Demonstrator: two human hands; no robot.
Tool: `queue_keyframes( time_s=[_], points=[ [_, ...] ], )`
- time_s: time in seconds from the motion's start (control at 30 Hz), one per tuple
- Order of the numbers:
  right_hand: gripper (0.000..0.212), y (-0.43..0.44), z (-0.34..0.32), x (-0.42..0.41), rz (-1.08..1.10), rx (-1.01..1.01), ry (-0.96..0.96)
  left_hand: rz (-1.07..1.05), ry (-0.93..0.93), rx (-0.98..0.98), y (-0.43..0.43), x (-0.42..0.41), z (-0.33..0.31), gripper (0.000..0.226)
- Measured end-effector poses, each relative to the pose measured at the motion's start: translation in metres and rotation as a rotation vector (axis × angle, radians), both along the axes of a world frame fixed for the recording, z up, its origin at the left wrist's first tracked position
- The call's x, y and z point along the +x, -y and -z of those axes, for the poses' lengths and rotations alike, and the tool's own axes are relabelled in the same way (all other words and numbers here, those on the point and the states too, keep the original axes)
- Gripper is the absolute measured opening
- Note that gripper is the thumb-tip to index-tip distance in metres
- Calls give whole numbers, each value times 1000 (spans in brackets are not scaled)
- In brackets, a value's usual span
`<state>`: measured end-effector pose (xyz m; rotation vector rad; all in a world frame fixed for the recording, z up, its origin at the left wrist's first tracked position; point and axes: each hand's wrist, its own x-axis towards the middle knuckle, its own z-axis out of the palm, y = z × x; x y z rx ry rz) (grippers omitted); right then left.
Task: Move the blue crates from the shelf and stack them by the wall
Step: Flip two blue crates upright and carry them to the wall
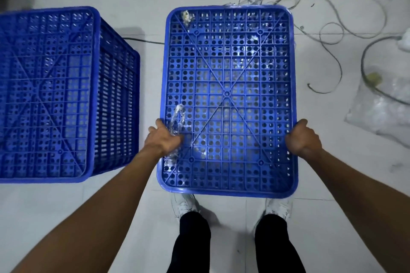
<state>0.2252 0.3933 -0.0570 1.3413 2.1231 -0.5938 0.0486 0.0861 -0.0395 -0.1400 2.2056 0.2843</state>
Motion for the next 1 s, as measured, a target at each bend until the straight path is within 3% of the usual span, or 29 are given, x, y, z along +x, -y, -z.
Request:
queue_keyframes(
  time_s=[0.27,0.43,0.7,0.87,1.0],
  points=[
    [41,-35,-12,32,13,-7,12,-137,71,126,-32,22,-2,96],
    [36,-56,-10,51,34,-27,15,-101,80,134,-46,41,2,112],
    [31,-67,-6,61,65,-26,-18,-5,76,65,-63,52,2,97],
    [27,-72,-17,62,29,27,-43,-18,94,120,-62,55,-1,106],
    [31,-70,-42,61,-36,102,-83,27,32,155,-71,61,-12,91]
  ],
)
